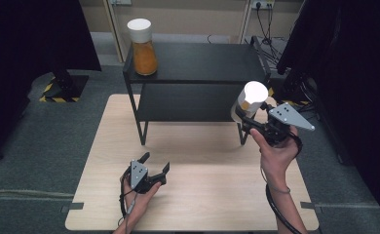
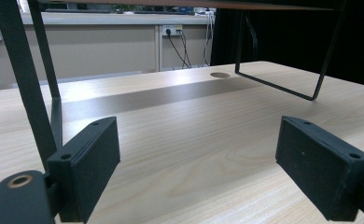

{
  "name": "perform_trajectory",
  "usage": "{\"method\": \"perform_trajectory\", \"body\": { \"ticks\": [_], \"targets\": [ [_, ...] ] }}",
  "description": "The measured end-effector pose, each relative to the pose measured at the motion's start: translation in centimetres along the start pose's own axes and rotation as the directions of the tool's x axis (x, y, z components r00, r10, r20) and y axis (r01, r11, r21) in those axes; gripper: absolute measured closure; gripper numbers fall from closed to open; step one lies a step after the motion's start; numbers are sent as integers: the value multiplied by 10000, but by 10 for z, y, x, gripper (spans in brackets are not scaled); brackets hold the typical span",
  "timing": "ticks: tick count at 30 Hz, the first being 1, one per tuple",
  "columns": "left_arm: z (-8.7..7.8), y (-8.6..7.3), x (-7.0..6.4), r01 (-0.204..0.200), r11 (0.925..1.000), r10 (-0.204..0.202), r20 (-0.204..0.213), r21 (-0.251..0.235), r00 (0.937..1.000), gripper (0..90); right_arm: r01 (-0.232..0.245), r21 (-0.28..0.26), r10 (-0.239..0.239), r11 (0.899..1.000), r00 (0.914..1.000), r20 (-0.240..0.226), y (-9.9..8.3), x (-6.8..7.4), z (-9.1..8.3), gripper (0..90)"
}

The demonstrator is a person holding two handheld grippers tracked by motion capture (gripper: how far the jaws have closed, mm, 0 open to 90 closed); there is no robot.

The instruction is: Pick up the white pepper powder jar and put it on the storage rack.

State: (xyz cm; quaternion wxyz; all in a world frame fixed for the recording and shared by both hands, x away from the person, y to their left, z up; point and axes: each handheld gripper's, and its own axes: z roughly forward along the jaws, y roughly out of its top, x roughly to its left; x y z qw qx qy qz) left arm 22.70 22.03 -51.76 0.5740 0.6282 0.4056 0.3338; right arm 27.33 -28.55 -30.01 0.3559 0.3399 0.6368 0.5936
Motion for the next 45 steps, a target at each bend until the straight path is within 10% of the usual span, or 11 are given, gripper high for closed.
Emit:
{"method": "perform_trajectory", "body": {
  "ticks": [45],
  "targets": [
    [0, 0, 1, 69, 10000, -69, -1, 6, 10000, 131, 170, -333, -150, 9993, 9981, 601, 87, 1, 31, 306]
  ]
}}
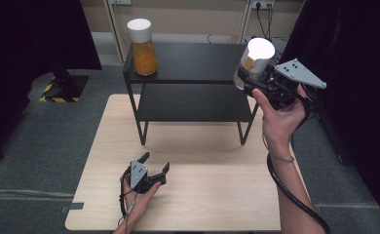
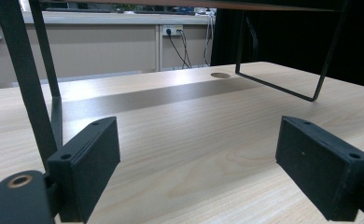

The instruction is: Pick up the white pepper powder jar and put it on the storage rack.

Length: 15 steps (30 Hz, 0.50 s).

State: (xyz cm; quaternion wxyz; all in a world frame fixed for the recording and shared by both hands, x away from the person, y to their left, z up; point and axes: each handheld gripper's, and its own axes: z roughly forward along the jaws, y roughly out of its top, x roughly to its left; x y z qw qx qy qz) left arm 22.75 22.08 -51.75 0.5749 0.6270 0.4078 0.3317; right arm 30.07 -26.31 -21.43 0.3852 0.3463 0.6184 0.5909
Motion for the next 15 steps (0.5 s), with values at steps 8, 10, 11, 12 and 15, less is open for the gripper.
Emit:
{"method": "perform_trajectory", "body": {
  "ticks": [8, 10, 11, 12, 15],
  "targets": [
    [0, 0, 0, 2, 10000, -2, 2, -15, 10000, 131, 48, 253, -56, 9997, 9995, 319, 14, -1, 17, 307],
    [0, 0, 0, -13, 10000, 13, 6, 8, 10000, 131, 21, 290, -32, 9996, 9992, 391, 16, -2, 21, 306],
    [0, 0, 0, -10, 10000, 10, 5, 5, 10000, 130, 48, 338, -62, 9994, 9991, 420, 18, -3, 23, 306],
    [0, 0, 0, -7, 10000, 7, 5, -10, 10000, 130, 36, 369, -53, 9993, 9989, 462, 19, -3, 25, 306],
    [0, 0, 0, -22, 10000, 22, 2, -2, 10000, 131, 43, 532, -75, 9986, 9982, 591, 22, -5, 31, 306]
  ]
}}
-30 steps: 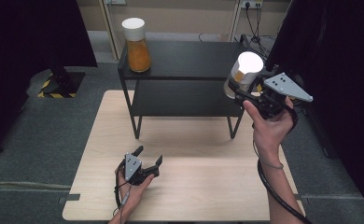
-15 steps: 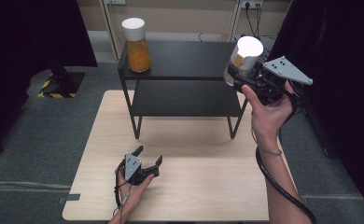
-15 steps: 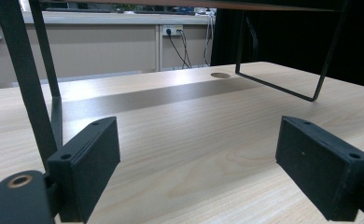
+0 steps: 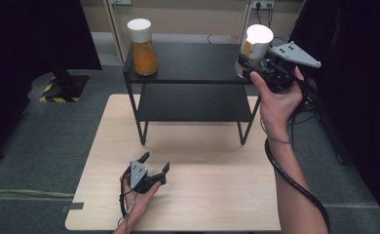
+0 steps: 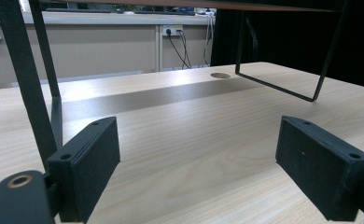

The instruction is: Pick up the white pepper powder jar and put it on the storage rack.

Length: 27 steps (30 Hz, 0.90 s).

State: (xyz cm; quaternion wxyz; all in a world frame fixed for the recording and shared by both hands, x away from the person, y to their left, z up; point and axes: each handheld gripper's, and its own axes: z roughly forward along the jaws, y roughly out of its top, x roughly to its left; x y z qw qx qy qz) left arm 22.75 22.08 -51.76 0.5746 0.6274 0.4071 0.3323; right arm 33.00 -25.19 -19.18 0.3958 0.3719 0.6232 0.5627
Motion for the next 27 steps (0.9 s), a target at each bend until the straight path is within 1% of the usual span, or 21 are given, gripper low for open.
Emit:
{"method": "perform_trajectory", "body": {
  "ticks": [6, 9, 13, 19, 27],
  "targets": [
    [0, 0, 0, -10, 10000, 10, -1, 1, 10000, 130, -40, 334, 32, 9994, 9997, 224, 7, -2, 14, 306],
    [0, 0, 0, -15, 10000, 15, 5, 1, 10000, 130, -13, 492, -4, 9988, 9994, 337, 8, -3, 19, 306],
    [0, 0, 0, -26, 10000, 26, 7, -8, 10000, 130, -160, 688, 132, 9975, 9991, 413, 6, -5, 27, 306],
    [0, 0, 0, -33, 10000, 33, 16, -3, 10000, 130, -166, 875, 123, 9960, 9987, 497, 5, -7, 31, 306],
    [0, 0, 0, -57, 10000, 57, 5, 3, 10000, 130, -193, 950, 147, 9953, 9987, 486, 4, -9, 32, 306]
  ]
}}
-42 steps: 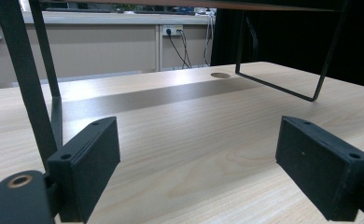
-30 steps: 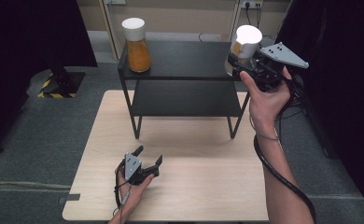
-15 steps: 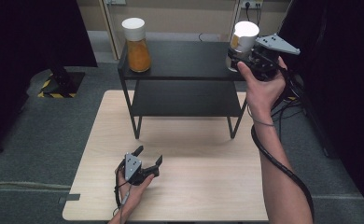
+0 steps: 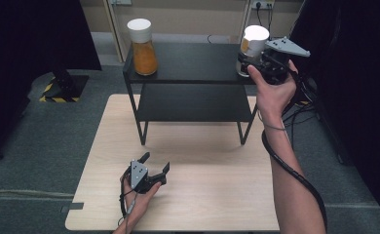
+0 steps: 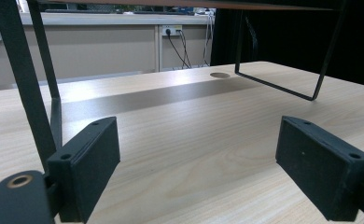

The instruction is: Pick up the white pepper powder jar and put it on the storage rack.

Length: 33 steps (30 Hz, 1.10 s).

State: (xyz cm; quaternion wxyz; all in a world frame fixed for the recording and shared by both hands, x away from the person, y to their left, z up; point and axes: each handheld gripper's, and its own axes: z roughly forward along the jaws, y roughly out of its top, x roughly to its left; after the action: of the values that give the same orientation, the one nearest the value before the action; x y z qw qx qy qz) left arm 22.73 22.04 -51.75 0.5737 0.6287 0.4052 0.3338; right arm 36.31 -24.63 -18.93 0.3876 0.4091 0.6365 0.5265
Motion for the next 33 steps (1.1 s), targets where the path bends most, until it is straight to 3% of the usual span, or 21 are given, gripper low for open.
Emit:
{"method": "perform_trajectory", "body": {
  "ticks": [25, 33],
  "targets": [
    [0, 0, -1, -52, 10000, 52, -1, -6, 10000, 130, -561, -178, 559, 9983, 9984, -117, -6, -7, 8, 301],
    [0, 0, -1, -69, 10000, 69, -1, -7, 10000, 130, -624, -158, 623, 9979, 9980, -56, -3, -6, 5, 154]
  ]
}}
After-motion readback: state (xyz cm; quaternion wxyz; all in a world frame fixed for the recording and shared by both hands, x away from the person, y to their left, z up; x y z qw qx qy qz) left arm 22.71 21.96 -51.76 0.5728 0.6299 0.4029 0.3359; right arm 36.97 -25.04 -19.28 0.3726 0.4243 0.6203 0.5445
